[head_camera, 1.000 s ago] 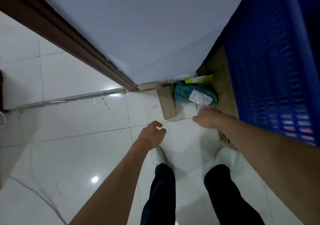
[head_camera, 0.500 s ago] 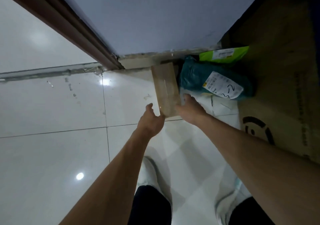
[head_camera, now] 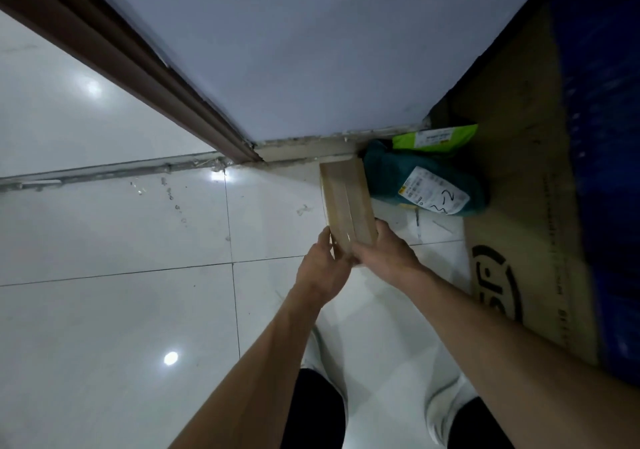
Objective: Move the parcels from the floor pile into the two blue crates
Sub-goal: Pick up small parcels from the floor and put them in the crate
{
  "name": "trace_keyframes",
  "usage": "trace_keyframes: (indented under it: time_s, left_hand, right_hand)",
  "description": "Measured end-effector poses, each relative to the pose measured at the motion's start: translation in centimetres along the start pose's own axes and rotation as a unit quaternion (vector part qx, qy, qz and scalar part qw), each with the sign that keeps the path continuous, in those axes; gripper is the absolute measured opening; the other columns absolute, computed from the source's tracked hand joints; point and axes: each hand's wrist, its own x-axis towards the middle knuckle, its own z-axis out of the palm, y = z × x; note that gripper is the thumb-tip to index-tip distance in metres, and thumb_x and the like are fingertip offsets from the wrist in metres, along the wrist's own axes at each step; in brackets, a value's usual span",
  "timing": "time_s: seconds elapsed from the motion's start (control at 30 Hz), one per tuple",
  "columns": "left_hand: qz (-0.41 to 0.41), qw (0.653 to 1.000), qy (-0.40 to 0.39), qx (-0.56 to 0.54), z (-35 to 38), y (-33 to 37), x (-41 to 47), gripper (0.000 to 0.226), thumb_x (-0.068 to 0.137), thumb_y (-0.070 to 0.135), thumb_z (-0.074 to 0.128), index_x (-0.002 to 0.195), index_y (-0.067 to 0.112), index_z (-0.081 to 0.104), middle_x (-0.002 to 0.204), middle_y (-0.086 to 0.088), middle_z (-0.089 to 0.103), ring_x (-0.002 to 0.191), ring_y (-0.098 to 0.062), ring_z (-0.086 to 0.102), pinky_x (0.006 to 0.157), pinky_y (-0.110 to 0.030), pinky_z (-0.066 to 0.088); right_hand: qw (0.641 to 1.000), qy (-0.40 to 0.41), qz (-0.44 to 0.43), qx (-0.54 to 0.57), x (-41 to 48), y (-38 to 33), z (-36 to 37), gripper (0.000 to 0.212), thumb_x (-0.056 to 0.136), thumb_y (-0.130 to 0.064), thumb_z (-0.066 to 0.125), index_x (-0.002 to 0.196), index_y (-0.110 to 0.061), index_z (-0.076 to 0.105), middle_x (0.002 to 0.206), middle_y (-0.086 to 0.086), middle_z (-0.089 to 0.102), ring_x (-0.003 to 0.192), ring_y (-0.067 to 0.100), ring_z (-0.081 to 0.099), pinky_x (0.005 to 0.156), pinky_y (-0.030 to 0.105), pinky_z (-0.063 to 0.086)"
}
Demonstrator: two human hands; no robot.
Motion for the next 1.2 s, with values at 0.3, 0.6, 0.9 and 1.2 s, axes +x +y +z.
trace_keyframes:
  time_s: [0.3,0.6,0.9,1.2]
  left_hand:
    - [0.031,0.999,-0.023,0.036,-3.3,7.9,-16.4,0.106,0.063,0.046,0.071,0.152,0.049,0.014,0.138,0.006,0.05,0.115,-0.017,0.061,0.098,-0.043,0.052]
    - [0.126,0.983,-0.035,0.127,-5.6,19.9,-34.5,0.109,0.076,0.045,0.08,0.159,0.032,0.012,0.158,-0.002,0.031,0.132,-0.023,0.048,0.106,-0.036,0.043]
    - [0.256,0.96,-0.008,0.112,-4.0,30.0,-47.9,0.101,0.078,0.046,0.077,0.157,0.039,0.015,0.145,0.008,0.046,0.121,-0.009,0.051,0.096,-0.025,0.043]
    - [0.357,0.923,-0.026,0.142,0.3,39.8,-54.3,0.088,0.081,0.035,0.08,0.152,0.032,0.028,0.123,0.019,0.045,0.106,0.002,0.05,0.082,-0.005,0.043]
  right_hand:
    - [0.999,0.02,-0.027,0.019,-18.7,-4.1,-8.3,0.096,0.065,-0.069,0.068,0.144,-0.028,0.031,0.129,-0.006,0.058,0.114,0.022,0.057,0.095,0.041,0.049]
    - [0.991,0.087,-0.055,0.086,-38.1,-6.5,-18.1,0.091,0.072,-0.062,0.074,0.143,-0.023,0.033,0.116,-0.008,0.055,0.106,0.015,0.057,0.091,0.037,0.05]
    - [0.972,0.166,-0.095,0.14,-49.9,-6.7,-28.7,0.099,0.064,-0.07,0.073,0.141,-0.023,0.033,0.119,-0.006,0.059,0.104,0.017,0.061,0.089,0.04,0.054]
    - [0.95,0.249,-0.115,0.151,-54.5,-5.3,-38.1,0.096,0.072,-0.064,0.075,0.142,-0.019,0.028,0.119,-0.004,0.049,0.099,0.014,0.05,0.08,0.033,0.043]
